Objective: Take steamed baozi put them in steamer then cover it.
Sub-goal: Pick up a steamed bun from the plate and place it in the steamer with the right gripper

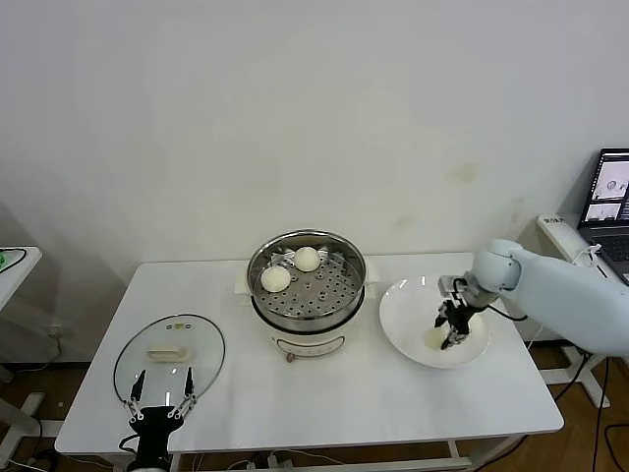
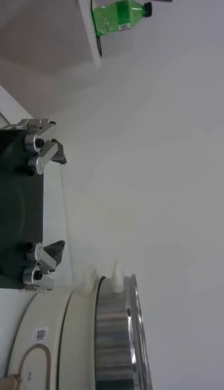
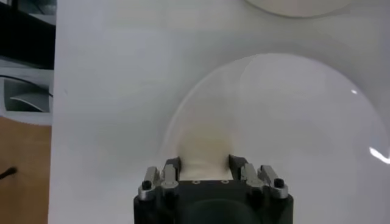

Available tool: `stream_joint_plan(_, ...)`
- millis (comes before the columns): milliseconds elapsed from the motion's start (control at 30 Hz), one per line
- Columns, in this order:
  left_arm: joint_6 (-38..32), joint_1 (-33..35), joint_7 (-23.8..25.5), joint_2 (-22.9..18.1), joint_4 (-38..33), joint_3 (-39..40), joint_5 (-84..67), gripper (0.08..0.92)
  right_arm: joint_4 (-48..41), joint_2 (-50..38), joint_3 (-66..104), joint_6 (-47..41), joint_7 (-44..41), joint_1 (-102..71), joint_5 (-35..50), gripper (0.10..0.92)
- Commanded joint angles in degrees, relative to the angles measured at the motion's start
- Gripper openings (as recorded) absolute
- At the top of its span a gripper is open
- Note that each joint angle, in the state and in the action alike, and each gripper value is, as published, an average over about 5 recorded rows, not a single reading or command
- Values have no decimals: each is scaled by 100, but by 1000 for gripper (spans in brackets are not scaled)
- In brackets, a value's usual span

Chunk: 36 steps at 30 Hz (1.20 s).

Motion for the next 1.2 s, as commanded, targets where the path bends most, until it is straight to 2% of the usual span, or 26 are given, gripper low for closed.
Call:
stream_joint_plan(33,-2,-13,1,-5,12,12,-14,823,-207,84,185,90,-51,829,65,521)
stream_joint_plan(367,-2,-17,1,32,16,-5,-72,823,-305,615,36,359,-170,2210,98,526)
stream_joint_plan(667,30,-52,8,37,17,-45,-233,823,-89,1727,-85,406,-147,2524,306,525)
stream_joint_plan(933,84,-75,11,37,-33,-119,-299,823,-11,2634,-119,767,-67,2070,-169,526)
stream_joint_plan(1200,78,-35,12,43,-67,-234,-285,823,193,2958,-155,1268,116,1510,-766,523)
